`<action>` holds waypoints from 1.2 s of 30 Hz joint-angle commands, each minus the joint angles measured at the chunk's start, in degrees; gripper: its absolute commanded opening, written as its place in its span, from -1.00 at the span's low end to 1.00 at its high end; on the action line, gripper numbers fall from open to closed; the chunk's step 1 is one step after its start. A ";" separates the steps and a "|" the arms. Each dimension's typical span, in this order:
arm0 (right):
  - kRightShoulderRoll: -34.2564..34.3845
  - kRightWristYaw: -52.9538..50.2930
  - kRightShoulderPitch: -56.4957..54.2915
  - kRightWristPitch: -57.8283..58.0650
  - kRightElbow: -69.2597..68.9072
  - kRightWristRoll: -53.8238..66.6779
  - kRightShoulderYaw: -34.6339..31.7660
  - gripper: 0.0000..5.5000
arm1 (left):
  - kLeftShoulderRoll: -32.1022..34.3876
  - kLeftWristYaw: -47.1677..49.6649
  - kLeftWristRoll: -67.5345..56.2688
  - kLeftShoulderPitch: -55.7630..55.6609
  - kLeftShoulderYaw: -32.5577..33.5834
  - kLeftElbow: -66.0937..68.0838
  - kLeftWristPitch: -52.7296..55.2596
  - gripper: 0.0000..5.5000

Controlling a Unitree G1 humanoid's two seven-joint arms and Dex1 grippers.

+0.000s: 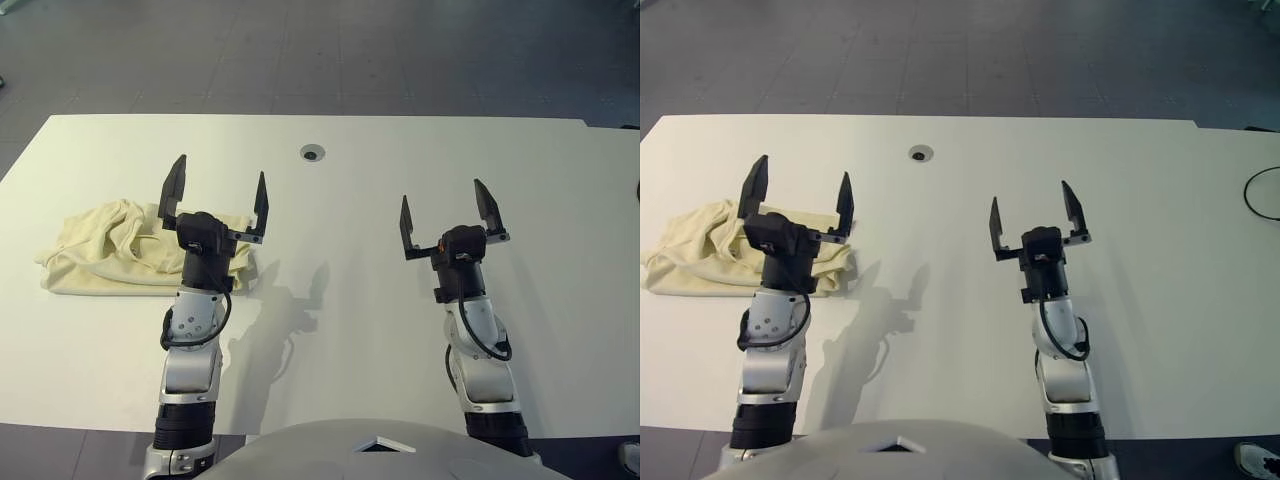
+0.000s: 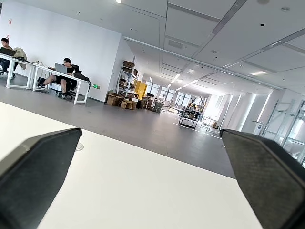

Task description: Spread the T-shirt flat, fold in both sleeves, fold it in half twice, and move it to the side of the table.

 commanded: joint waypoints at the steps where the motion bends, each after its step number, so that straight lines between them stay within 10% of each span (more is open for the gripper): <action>1: -0.63 0.61 0.41 1.46 -2.00 1.60 -1.32 0.96 | -0.78 0.63 -0.04 0.54 -0.18 -1.27 1.38 0.96; 36: -1.40 1.45 5.05 1.75 -7.00 3.73 -2.65 0.96 | -1.32 1.31 -0.01 0.51 0.33 -6.15 4.92 0.96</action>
